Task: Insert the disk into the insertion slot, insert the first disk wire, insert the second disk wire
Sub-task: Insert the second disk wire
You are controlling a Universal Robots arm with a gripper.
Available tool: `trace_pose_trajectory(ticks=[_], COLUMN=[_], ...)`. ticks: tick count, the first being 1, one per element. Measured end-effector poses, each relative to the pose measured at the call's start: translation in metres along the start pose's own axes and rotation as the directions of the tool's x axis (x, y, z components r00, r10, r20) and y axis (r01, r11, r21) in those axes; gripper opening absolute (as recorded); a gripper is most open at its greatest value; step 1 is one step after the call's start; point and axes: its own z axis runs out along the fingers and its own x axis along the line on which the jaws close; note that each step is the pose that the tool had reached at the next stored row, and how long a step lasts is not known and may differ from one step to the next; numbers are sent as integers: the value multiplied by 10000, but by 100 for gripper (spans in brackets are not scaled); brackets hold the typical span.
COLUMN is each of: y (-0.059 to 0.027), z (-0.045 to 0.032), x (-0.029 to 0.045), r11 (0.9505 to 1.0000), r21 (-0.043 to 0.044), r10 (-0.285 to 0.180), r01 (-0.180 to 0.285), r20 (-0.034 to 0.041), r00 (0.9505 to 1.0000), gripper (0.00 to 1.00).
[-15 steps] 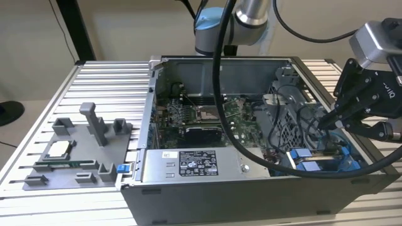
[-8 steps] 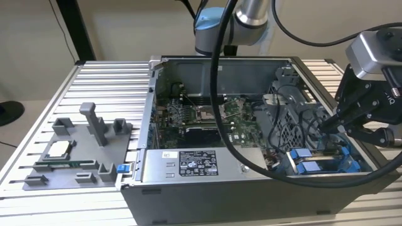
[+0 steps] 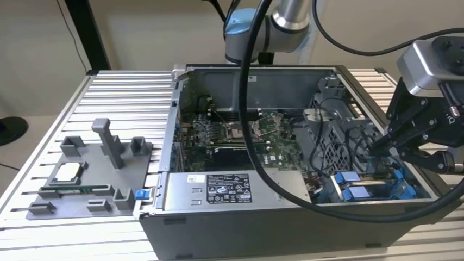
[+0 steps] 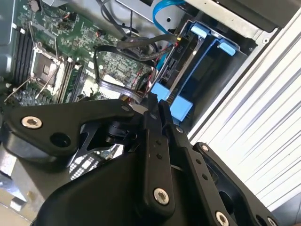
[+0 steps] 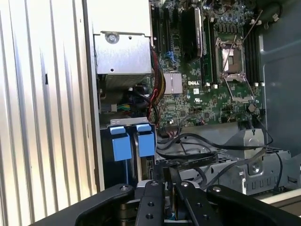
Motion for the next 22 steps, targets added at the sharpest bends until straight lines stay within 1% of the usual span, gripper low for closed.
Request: trace_pose_trajectory(ticks=[4, 5, 7, 8, 13, 17, 22], y=[3, 5, 3, 2, -4, -8, -8], z=[4, 11, 35, 49, 130, 180, 187], x=[3, 6, 13, 18, 44, 60, 62], r11=[10000, 10000, 9999, 9998, 9995, 9991, 9991], r21=[11, 46, 148, 185, 297, 396, 399], r10=[-3, -12, -49, -62, -98, -130, -131], r01=[3, 12, 49, 62, 98, 129, 130], r20=[2, 4, 12, 14, 22, 19, 20], r00=[10000, 10000, 10000, 10000, 9999, 9999, 9999], gripper=[0, 0, 0, 0, 0, 0, 0])
